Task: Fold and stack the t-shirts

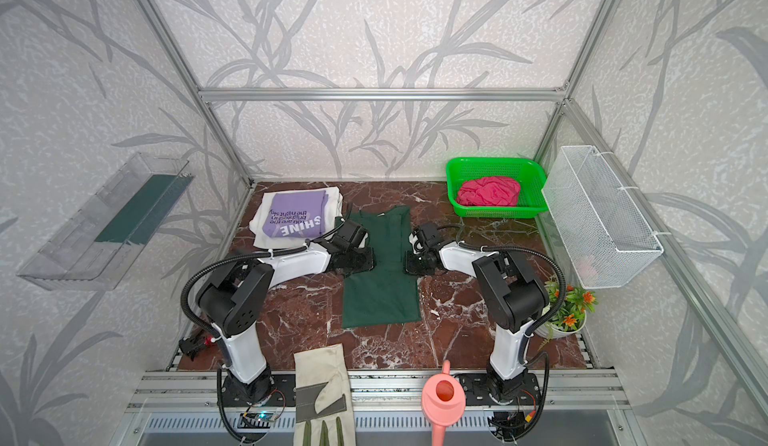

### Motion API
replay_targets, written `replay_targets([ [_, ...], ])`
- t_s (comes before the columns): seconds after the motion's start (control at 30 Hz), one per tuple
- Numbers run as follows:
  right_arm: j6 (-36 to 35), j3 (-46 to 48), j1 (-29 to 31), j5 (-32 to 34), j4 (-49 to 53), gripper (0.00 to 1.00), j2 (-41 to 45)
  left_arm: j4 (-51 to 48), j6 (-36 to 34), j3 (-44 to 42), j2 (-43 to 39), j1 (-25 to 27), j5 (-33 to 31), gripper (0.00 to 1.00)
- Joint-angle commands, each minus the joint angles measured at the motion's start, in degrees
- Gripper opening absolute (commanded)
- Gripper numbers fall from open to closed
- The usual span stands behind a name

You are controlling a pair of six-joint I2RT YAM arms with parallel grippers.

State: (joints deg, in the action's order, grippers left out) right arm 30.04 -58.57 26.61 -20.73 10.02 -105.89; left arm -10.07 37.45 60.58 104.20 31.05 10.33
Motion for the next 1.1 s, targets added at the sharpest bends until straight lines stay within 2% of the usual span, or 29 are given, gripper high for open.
replay_targets([
  [0.0,-0.9,1.7,-0.2,0.5,1.1,0.10,-1.4,-2.9,-2.6,-3.4,-3.8,-2.5,-3.9,0.21],
  [0.23,-1.1,2.1,-0.3,0.7,1.7,0.09,-1.0,-3.0,-4.7,-7.5,-5.9,-6.6,-4.7,0.21],
  [0.5,-2.9,2.1,-0.2,1.6,3.4,0.10,2.3,-1.4,-5.3,-7.4,-4.3,-8.3,-4.8,0.20],
  [0.67,-4.5,0.8,-0.2,2.0,6.0,0.12,6.6,-2.3,-5.4,-8.8,-10.2,-8.1,-4.2,0.20],
  [0.83,-3.7,2.6,-0.2,3.5,7.6,0.15,14.4,-8.5,-4.3,-11.8,-21.1,-5.6,-6.1,0.21],
  [0.9,-3.3,3.5,-0.2,3.0,8.6,0.15,15.8,-10.4,-2.5,-13.2,-24.6,-3.7,-4.7,0.21],
  [1.07,-1.4,7.0,0.2,0.6,7.1,0.15,15.4,-10.7,2.5,-16.6,-26.9,1.4,-1.5,0.21],
])
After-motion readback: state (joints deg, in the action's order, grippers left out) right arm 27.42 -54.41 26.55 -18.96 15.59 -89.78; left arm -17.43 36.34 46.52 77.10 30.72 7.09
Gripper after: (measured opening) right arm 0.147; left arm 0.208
